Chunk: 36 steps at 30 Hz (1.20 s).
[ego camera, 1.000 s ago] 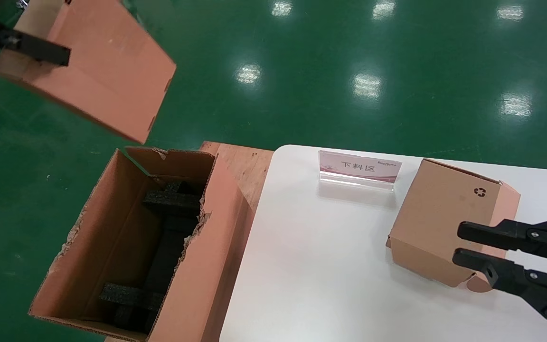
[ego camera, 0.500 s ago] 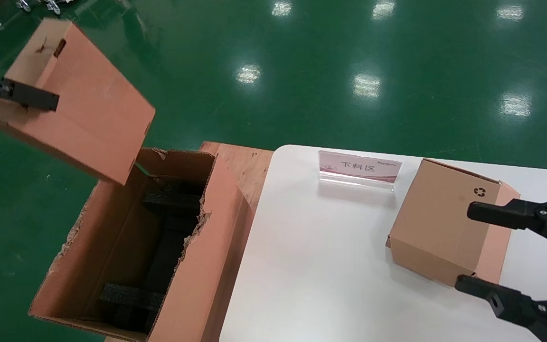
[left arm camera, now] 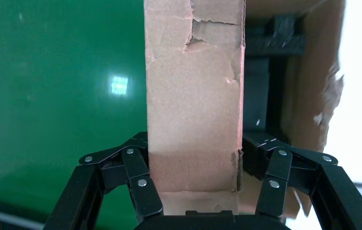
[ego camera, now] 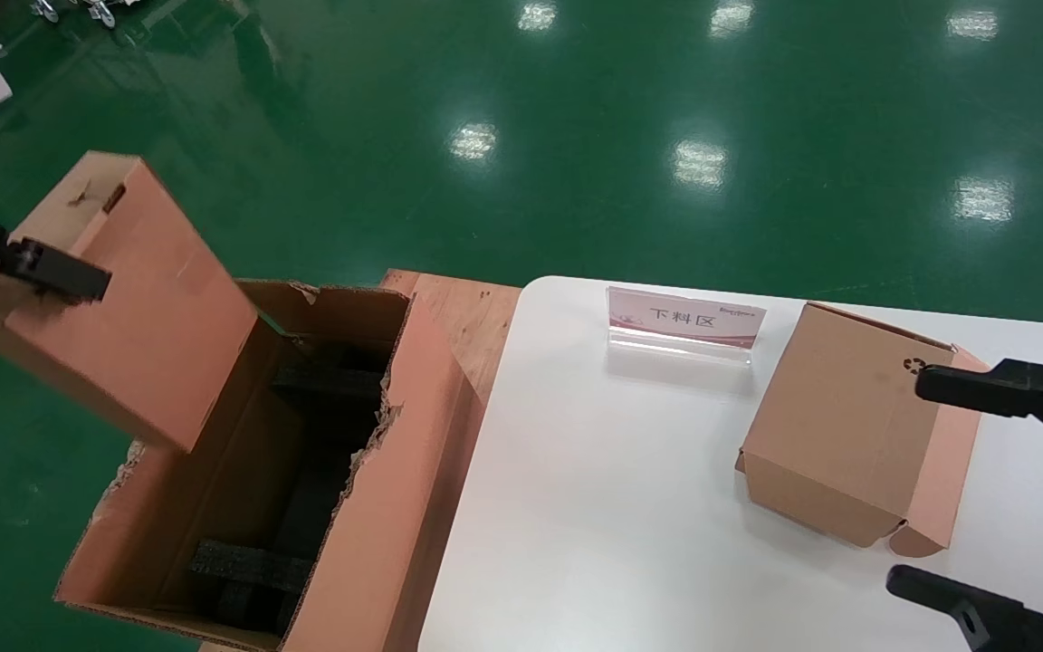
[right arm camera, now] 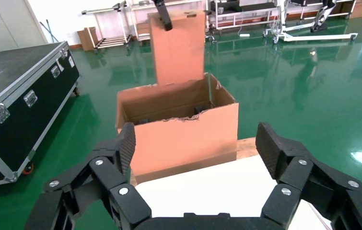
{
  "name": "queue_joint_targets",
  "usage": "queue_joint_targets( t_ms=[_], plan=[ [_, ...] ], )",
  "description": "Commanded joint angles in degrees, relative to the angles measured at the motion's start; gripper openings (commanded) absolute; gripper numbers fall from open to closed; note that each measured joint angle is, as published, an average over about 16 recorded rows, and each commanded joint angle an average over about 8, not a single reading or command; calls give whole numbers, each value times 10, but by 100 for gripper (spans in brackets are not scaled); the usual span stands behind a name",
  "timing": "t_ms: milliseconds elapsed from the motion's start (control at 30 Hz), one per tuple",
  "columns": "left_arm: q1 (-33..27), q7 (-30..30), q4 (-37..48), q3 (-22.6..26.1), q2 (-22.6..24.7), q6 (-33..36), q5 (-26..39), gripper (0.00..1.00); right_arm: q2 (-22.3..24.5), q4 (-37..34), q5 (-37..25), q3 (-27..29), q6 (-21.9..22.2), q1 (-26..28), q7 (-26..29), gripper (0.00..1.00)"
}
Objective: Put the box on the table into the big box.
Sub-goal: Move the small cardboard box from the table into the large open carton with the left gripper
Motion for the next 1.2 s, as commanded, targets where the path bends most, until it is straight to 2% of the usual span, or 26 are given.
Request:
queue_joint_targets(
  t_ms=[33,233,467,800,1200],
  plan=[
    [-10,-3,13,37,12,0,-14,0,0,0,0,0,0,0,0,100],
    [-28,-3,43,126,47,0,-69,0,0,0,0,0,0,0,0,100],
    [-37,11,67,179,63,-4,-122,0,0,0,0,0,0,0,0,100],
    [-24,46,83,201,37,-37,-144,0,0,0,0,0,0,0,0,100],
    [12,77,83,197,-4,-99,-137,0,0,0,0,0,0,0,0,100]
  ],
)
